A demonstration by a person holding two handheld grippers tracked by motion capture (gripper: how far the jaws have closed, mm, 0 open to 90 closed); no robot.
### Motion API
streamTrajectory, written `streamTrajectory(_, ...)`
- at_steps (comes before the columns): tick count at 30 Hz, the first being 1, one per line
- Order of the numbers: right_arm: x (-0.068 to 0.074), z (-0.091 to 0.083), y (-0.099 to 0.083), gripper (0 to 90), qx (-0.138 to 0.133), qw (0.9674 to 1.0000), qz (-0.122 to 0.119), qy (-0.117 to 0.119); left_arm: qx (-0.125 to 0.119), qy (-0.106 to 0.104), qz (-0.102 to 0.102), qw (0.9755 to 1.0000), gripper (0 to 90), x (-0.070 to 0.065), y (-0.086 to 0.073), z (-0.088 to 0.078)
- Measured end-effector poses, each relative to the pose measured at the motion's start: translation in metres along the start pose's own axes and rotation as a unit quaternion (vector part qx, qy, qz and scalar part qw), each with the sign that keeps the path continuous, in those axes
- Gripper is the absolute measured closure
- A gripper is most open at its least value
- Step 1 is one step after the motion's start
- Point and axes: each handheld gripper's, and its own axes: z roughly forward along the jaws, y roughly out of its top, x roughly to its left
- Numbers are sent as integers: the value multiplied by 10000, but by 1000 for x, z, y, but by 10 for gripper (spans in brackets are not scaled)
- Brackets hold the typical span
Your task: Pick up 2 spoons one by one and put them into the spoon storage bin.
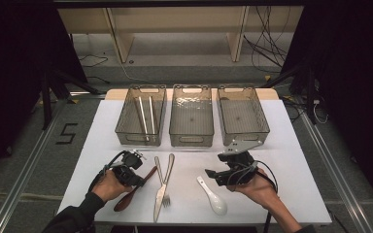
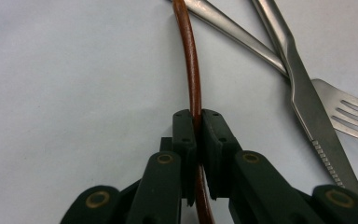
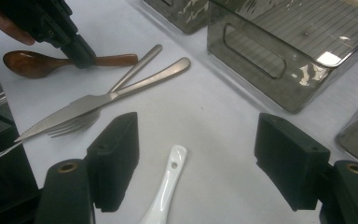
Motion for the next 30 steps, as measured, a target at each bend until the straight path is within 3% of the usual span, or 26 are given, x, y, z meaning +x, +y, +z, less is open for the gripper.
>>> streamTrajectory(7,0,0,0,316,-13,10000,-5,29,-140,-147,48,9998,842,-1,1,-7)
streamTrajectory(14,0,-1,0,316,-34,10000,10,24,-528,-293,23,9982,841,1,6,-20)
streamTrajectory(20,-1,-1,0,316,-62,10000,42,23,-1059,-302,89,9939,840,1,16,-38)
streamTrajectory(30,-2,0,0,315,-45,10000,60,16,-1601,-398,143,9862,840,1,37,-56)
